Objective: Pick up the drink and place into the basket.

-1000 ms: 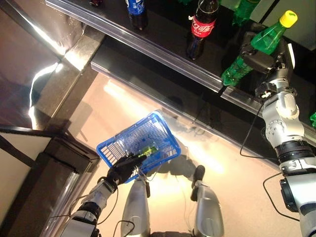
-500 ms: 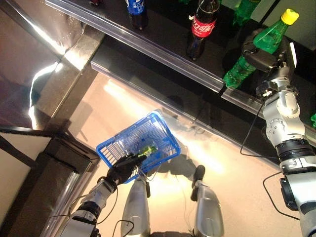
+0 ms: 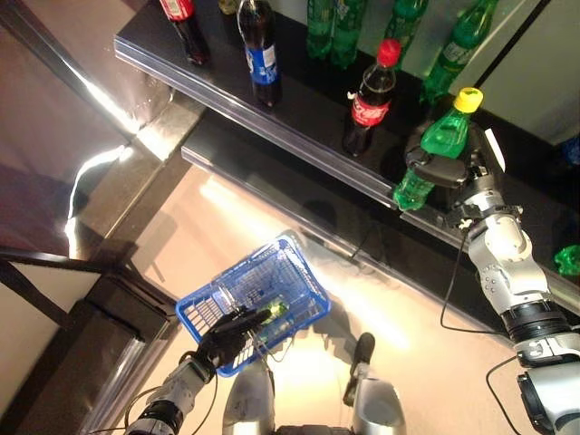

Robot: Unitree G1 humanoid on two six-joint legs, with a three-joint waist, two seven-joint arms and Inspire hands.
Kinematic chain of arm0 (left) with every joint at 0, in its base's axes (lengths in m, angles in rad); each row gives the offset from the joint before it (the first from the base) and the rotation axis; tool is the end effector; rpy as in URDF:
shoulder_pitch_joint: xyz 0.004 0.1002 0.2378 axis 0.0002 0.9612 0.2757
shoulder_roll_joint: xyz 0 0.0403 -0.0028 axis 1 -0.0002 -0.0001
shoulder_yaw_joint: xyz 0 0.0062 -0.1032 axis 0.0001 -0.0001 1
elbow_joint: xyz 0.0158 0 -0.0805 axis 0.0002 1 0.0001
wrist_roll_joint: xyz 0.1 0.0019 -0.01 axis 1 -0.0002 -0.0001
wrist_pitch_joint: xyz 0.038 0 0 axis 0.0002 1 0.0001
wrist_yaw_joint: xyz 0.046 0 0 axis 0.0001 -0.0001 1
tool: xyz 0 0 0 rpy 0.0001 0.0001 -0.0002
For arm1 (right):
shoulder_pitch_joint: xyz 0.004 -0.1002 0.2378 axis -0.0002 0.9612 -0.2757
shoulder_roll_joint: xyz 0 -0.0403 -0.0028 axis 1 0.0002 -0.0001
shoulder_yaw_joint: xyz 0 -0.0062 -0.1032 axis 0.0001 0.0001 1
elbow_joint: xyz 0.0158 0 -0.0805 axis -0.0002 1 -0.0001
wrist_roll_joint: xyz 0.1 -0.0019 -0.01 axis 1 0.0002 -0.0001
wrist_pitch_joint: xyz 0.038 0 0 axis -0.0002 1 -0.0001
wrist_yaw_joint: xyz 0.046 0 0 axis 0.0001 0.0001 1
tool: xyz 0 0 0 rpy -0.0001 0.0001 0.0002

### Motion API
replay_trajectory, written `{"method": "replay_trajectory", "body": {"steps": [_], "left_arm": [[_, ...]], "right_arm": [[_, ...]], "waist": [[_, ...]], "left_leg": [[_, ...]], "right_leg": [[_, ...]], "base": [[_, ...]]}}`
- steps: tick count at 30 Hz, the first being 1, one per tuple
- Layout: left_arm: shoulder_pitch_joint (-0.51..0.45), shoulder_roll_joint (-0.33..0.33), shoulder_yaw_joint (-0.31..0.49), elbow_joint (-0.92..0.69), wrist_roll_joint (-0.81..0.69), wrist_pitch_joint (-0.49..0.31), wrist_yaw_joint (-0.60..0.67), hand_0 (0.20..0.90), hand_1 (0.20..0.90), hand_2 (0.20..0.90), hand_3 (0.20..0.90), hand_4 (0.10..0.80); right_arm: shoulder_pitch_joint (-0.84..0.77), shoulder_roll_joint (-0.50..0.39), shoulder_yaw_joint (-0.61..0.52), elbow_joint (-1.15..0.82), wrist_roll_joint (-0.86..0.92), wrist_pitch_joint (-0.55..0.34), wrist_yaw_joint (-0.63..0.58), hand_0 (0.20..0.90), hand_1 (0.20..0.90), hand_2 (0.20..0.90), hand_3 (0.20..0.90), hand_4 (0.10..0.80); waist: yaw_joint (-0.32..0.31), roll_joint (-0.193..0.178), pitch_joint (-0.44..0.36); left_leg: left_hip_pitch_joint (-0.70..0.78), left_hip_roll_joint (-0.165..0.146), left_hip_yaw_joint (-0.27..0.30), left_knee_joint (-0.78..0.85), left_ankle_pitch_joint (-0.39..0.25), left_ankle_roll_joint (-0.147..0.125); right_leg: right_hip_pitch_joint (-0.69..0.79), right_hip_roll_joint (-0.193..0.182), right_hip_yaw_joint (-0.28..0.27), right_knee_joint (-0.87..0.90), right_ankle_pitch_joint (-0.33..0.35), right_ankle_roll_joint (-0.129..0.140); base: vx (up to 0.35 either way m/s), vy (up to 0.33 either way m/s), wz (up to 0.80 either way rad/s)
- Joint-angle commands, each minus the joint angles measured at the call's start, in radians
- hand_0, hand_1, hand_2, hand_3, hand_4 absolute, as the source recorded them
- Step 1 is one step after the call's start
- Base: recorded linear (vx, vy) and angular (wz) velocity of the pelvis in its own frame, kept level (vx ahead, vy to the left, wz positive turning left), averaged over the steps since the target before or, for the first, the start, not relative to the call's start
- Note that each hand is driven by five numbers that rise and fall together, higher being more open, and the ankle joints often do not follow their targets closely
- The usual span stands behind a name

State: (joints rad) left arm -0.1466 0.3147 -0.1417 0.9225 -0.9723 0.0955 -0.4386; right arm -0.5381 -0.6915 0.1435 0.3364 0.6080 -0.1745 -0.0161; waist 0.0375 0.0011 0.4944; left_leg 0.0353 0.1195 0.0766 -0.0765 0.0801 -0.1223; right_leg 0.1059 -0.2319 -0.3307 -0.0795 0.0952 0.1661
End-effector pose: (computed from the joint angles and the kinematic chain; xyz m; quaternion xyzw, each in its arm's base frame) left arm 0.1696 0.2279 -0.0700 -0.3493 0.3105 -0.0262 0.8837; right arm 0.2905 -0.2513 0.1607 -0.0497 -0.1721 0.0120 0.9837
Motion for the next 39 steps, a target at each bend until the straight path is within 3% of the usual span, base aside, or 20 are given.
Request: {"method": "replay_trajectory", "body": {"steps": [1,12,23,29,39], "left_arm": [[0.051,-0.008,-0.032,-0.069,-0.029,-0.053,-0.081,0.3,0.3,0.3,0.2,0.1],[0.079,-0.022,0.011,-0.176,-0.096,-0.08,-0.122,0.3,0.3,0.3,0.2,0.1],[0.108,-0.02,0.025,-0.308,-0.146,-0.09,-0.182,0.3,0.3,0.3,0.2,0.1],[0.115,-0.011,-0.005,-0.486,-0.157,-0.098,-0.186,0.3,0.3,0.3,0.2,0.1],[0.09,0.027,-0.052,-0.782,-0.199,-0.089,-0.09,0.3,0.3,0.3,0.2,0.1]], "right_arm": [[-0.027,0.01,-0.077,-0.102,-0.001,-0.111,0.02,0.3,0.3,0.3,0.2,0.1],[0.106,0.092,-0.086,-0.214,-0.005,-0.09,0.092,0.3,0.3,0.3,0.2,0.1],[0.145,0.105,-0.066,-0.295,0.012,-0.072,0.136,0.3,0.3,0.3,0.2,0.1],[0.146,0.115,-0.023,-0.343,0.016,-0.075,0.147,0.3,0.3,0.3,0.2,0.1],[0.108,0.137,0.075,-0.409,0.03,-0.081,0.167,0.3,0.3,0.3,0.2,0.1]], "waist": [[0.029,-0.028,-0.334],[0.039,-0.04,-0.375],[0.067,-0.044,-0.392],[0.095,-0.049,-0.391],[0.137,-0.056,-0.389]], "left_leg": [[0.014,0.009,0.082,-0.011,-0.023,0.018],[0.061,0.016,0.073,-0.011,-0.038,0.015],[0.059,0.013,0.061,-0.011,-0.035,0.015],[0.059,0.005,0.039,-0.011,-0.036,0.022],[0.047,-0.009,0.008,-0.011,-0.03,0.03]], "right_leg": [[-0.034,-0.018,0.004,0.045,-0.009,0.018],[0.045,-0.012,-0.022,0.003,-0.007,0.017],[0.062,-0.021,-0.051,-0.008,-0.004,0.023],[0.079,-0.024,-0.07,-0.008,-0.006,0.026],[0.102,-0.025,-0.093,-0.008,-0.016,0.031]], "base": [[0.071,0.01,0.12],[0.023,0.01,0.03],[-0.005,0.002,0.03],[-0.007,-0.011,0.06],[-0.013,-0.003,0.12]]}}
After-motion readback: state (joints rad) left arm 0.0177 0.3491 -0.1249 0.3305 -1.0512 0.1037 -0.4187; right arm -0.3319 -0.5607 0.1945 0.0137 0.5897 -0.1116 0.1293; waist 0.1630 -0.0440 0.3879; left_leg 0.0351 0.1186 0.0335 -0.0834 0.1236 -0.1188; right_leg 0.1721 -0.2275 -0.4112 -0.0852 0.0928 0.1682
